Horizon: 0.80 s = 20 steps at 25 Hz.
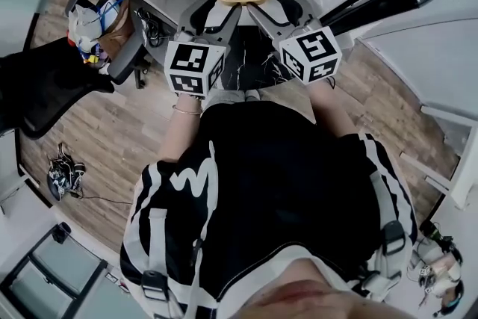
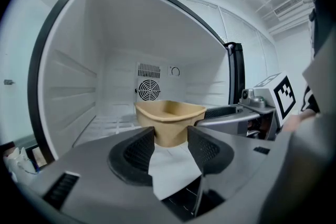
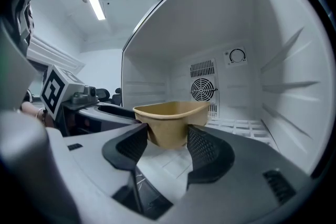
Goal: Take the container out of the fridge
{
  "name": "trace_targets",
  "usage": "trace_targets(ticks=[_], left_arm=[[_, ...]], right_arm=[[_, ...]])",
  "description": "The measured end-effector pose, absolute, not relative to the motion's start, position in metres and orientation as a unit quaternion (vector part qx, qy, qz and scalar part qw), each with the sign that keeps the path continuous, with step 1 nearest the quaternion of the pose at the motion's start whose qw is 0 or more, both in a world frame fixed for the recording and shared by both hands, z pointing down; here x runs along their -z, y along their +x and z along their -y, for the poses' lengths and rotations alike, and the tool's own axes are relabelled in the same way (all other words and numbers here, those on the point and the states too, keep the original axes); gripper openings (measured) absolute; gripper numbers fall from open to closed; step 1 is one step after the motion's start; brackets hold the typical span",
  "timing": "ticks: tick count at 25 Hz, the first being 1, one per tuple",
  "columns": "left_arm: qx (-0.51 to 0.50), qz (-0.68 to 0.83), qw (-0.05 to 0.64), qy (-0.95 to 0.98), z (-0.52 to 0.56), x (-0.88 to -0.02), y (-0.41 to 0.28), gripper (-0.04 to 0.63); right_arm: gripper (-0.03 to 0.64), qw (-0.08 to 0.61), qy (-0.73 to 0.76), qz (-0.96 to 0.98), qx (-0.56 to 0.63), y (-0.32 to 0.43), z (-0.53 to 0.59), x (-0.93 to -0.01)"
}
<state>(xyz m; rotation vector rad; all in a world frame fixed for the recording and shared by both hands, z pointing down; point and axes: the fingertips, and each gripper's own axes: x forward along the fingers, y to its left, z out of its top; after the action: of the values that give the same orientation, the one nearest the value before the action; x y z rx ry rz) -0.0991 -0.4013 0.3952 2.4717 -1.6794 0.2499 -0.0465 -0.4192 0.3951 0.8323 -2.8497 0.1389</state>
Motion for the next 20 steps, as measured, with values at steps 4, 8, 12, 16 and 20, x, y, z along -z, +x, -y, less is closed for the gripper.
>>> trace_targets(ticks=[4, 8, 12, 16, 20], left_arm=[[-0.078, 0.56, 0.066, 0.822, 0.397, -0.391, -0.099, 0.201], [-0.076, 0.561, 0.065, 0.822, 0.391, -0.389, -0.099, 0.202], [-0.07, 0.558, 0.066, 0.824, 0.382, -0.389, -0.1, 0.202], [-0.067, 0.552, 0.064, 0.828, 0.369, -0.386, -0.099, 0.202], [-0.066, 0.55, 0.061, 0.831, 0.351, -0.383, -0.105, 0.202]], right_arm=[[0.238, 0.079, 0.279, 0.956, -0.036, -0.046, 0.415, -0.39], [0.238, 0.084, 0.278, 0.957, -0.026, -0.047, 0.409, -0.388], [0.238, 0.085, 0.279, 0.956, -0.027, -0.047, 0.4, -0.387], [0.238, 0.08, 0.287, 0.954, -0.027, -0.046, 0.385, -0.384], [0.238, 0.078, 0.291, 0.953, -0.024, -0.052, 0.367, -0.38]])
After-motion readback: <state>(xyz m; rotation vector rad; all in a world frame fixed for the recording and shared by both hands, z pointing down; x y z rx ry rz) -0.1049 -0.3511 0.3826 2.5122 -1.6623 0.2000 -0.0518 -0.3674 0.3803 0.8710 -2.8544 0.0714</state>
